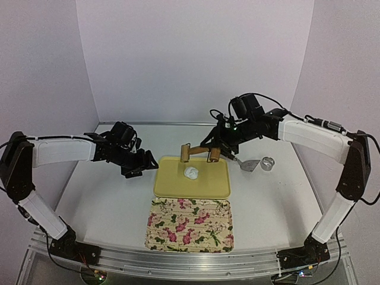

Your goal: Roll out the dumpling wrappers from the dough

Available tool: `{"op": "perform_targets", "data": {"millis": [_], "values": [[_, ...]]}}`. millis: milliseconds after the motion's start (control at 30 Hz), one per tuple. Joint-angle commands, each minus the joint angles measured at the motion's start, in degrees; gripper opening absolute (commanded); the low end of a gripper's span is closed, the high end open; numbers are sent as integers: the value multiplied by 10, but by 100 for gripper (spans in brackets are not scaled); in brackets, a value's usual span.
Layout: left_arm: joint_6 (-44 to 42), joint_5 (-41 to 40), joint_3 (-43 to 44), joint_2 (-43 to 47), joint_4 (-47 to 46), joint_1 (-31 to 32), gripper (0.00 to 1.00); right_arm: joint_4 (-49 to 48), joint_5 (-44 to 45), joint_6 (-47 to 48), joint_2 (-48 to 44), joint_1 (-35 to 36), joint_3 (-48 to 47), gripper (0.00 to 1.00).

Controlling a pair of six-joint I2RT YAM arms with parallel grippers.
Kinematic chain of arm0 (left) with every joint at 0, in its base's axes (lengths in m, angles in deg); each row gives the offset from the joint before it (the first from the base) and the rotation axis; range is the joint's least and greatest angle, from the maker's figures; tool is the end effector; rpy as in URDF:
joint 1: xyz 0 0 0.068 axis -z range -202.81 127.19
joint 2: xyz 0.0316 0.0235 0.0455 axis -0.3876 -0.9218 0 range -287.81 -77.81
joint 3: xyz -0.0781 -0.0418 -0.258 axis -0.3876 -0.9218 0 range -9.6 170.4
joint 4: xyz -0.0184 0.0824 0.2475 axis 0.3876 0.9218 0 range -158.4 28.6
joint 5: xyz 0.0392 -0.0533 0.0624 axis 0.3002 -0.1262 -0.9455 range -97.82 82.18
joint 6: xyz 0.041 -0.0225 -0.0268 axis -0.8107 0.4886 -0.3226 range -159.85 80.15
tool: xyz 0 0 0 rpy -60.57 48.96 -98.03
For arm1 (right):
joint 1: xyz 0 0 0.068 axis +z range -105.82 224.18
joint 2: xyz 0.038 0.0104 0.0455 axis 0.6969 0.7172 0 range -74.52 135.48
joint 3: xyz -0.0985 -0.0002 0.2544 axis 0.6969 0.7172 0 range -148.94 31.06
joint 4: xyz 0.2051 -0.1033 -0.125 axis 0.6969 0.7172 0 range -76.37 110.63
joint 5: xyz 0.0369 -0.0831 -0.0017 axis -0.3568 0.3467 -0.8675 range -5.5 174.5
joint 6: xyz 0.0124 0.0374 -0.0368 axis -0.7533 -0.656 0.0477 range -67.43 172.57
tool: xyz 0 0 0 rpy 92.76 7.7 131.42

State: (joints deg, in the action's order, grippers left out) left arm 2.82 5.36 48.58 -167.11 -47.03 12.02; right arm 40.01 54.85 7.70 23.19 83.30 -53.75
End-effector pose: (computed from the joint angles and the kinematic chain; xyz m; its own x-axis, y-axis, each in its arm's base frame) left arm 0.2612 -0.1916 0.2160 -0.9330 -0.1549 -0.3249 0.0512 0.8364 -0.5458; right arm 0.2905 0.2591 0.3124 -0.9446 0.0220 -0.3275 -0.2526 0.5885 0.7681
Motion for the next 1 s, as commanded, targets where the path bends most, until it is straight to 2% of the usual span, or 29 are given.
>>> {"op": "perform_targets", "data": {"millis": [0,400,967], "values": [[-31,-32,53,-53,27,0,74,121,55,17,23,-1,-66,0],[-75,-61,162,-201,38,-5,58,183,99,2,115,0,-159,0],[-102,-86,217,-285,58,-9,36,221,89,0,206,-1,-248,0]]}}
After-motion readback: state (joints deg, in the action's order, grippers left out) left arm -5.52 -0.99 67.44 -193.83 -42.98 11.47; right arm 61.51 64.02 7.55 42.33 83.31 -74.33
